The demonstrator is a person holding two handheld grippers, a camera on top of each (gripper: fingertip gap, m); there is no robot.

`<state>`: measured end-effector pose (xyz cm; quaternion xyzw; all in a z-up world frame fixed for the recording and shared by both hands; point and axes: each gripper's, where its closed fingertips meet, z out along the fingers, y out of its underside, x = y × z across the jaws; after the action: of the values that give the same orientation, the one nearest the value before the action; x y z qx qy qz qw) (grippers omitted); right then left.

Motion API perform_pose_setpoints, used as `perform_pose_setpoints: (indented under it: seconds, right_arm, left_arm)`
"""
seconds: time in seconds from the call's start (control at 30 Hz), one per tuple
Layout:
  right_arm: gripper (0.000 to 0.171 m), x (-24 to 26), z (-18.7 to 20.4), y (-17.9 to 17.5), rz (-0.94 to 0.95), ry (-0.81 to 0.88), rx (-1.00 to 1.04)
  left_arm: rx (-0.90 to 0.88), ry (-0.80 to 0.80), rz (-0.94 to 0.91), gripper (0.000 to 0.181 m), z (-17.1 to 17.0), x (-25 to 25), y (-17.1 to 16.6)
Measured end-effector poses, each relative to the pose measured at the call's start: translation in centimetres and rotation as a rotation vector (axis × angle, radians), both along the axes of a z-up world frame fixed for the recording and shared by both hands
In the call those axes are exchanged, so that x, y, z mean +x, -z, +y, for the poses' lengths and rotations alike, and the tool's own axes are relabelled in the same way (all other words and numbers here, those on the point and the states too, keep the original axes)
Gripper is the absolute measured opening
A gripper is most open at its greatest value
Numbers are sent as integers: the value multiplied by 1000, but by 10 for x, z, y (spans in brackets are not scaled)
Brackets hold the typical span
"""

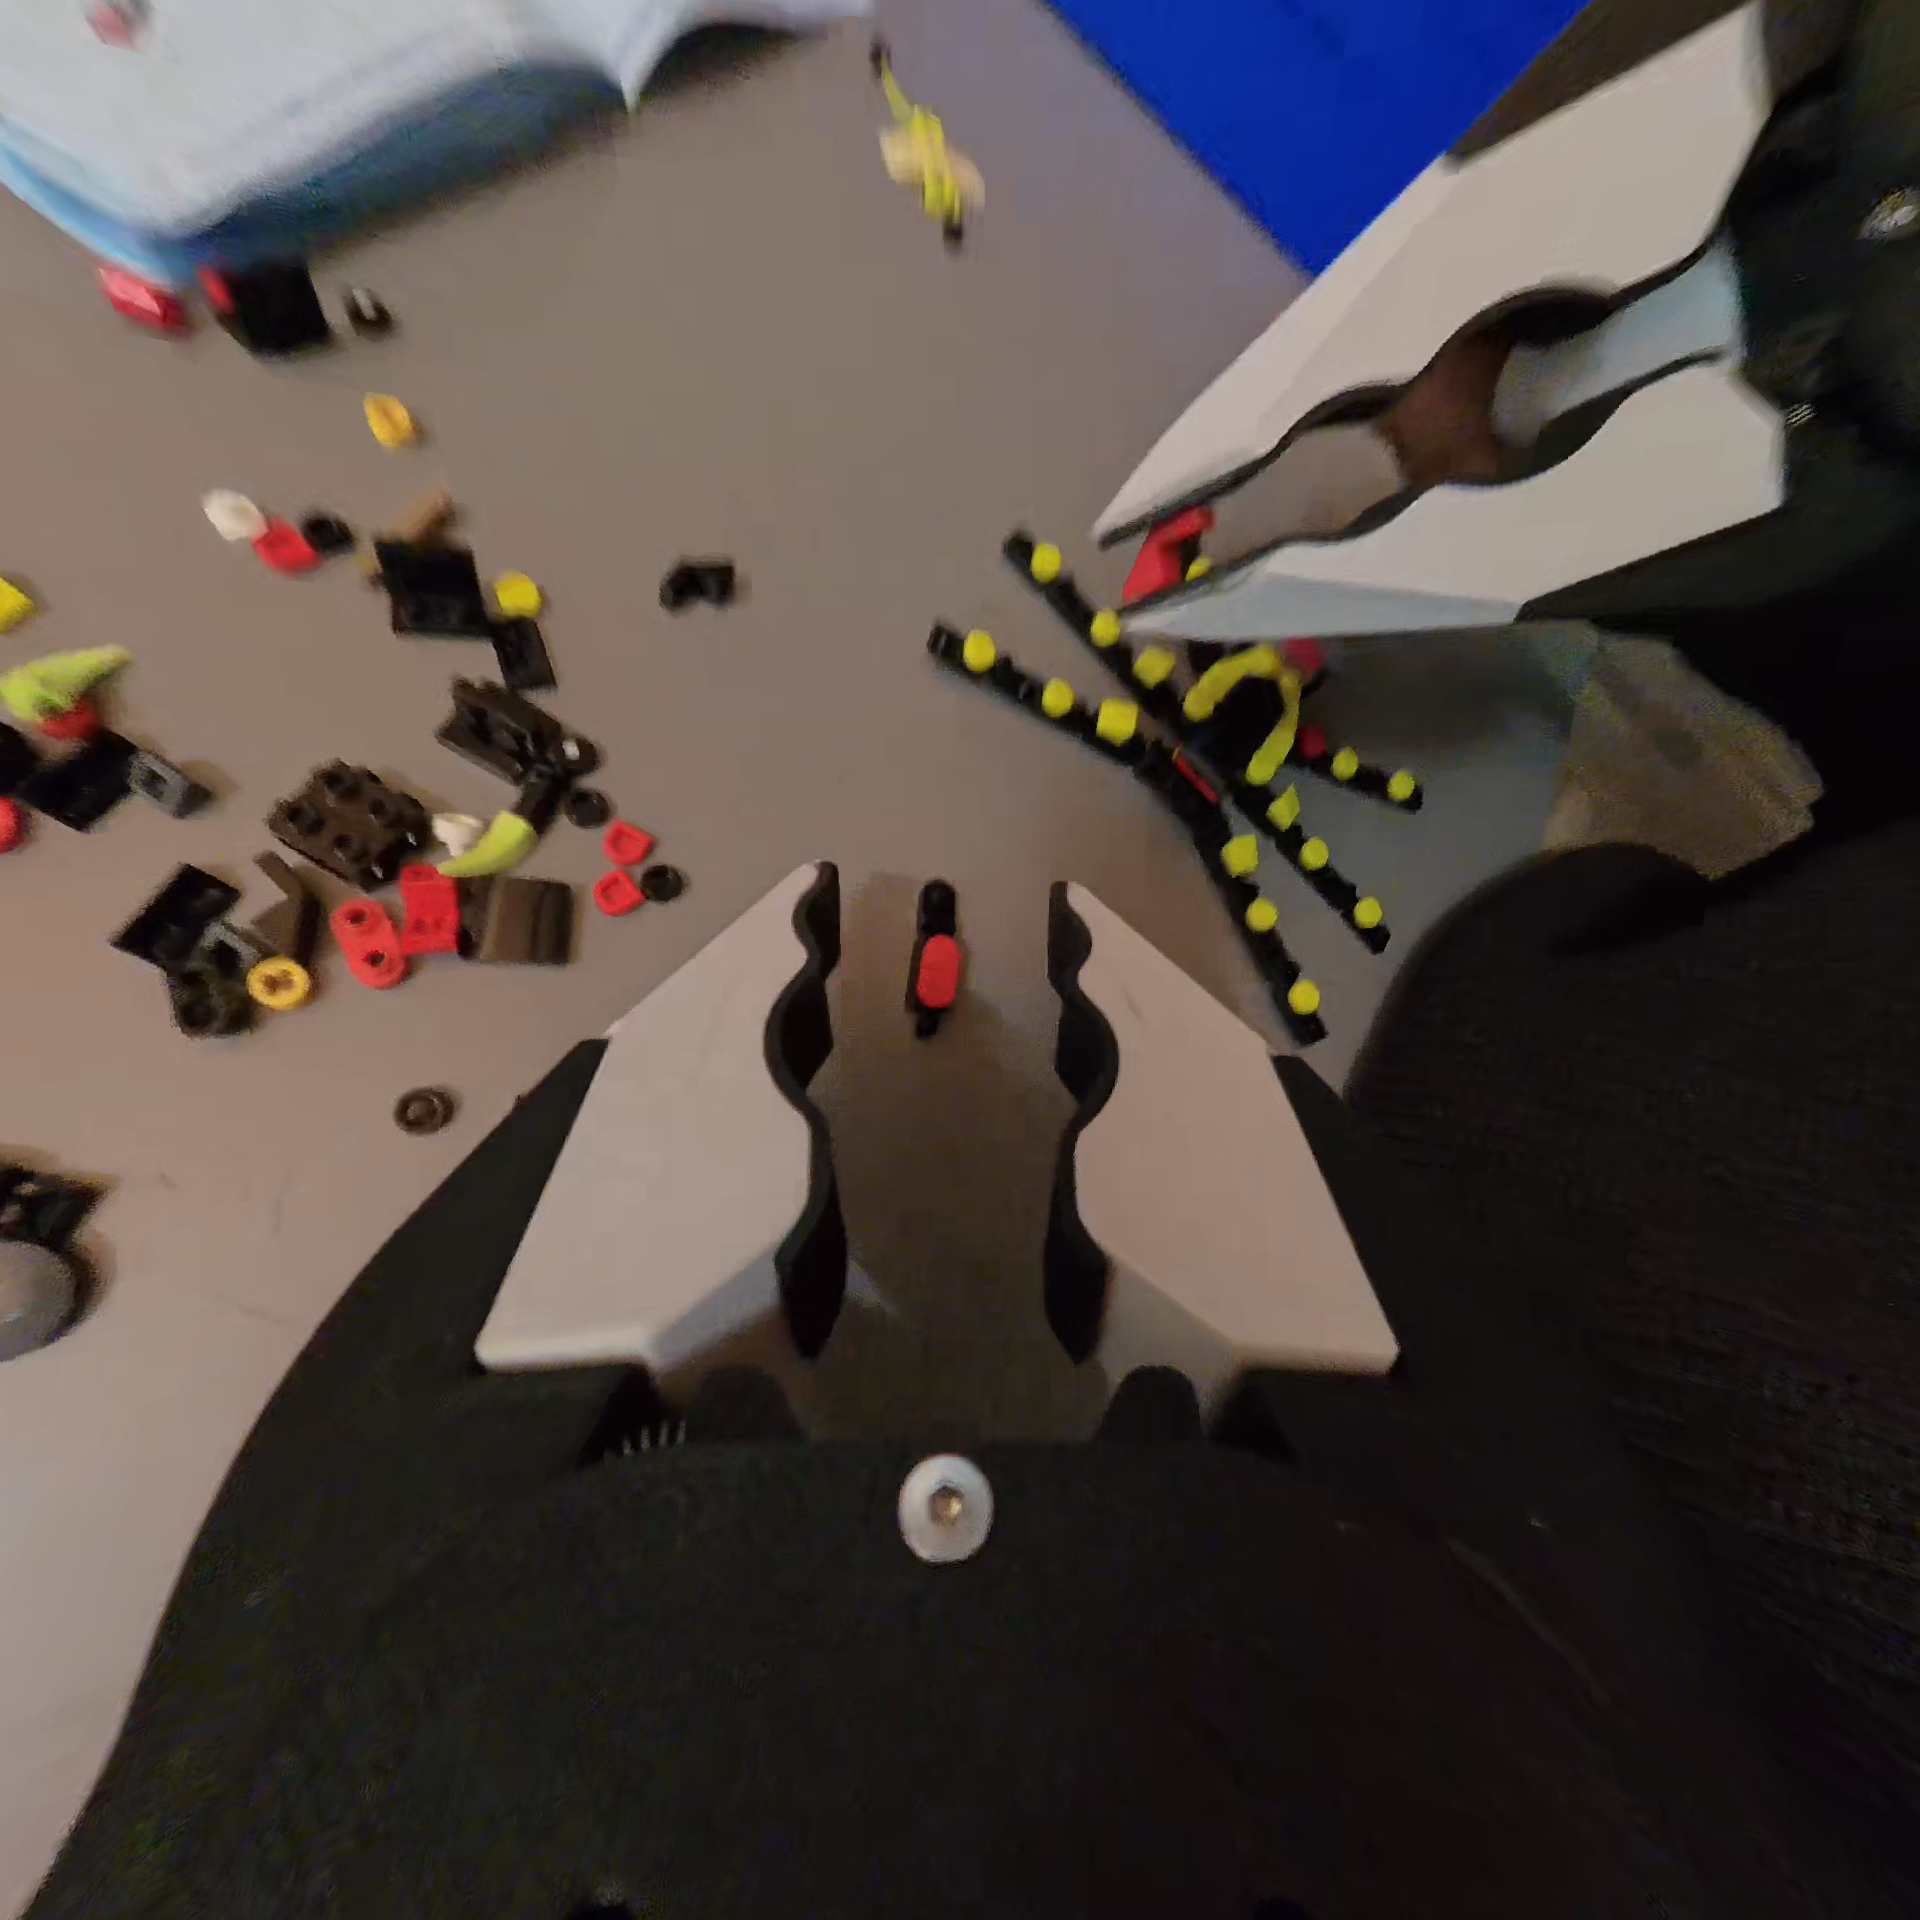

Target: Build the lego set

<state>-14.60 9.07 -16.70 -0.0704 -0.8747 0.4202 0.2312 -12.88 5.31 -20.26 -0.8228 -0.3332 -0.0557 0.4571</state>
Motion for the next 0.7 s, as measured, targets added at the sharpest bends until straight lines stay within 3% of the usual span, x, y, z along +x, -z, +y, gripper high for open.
perform_pose_setpoints:
  seconds: [0.03,0.1,0.2,0.27,0.43,0.7]
  right_arm:
    - [8,0,-1,-4,-30,6,-49]
    - [8,1,-4,-17,-75,2,-171]
    - [8,12,-11,-38,-134,-64,-354]
    - [8,17,-14,-47,-253,-80,-468]
    - [7,11,-16,-57,-648,-12,-718]
    - [7,17,-26,-52,-1092,23,-910]
  left_arm:
    - [51,-14,20,36,2,-2,-10]
    - [209,-12,-22,22,9,1,-32]
    - [440,9,-166,19,18,9,-56]
    - [498,5,-103,18,19,6,-67]
    - [314,1,410,22,19,3,-85]
    - [224,15,560,16,26,8,-82]
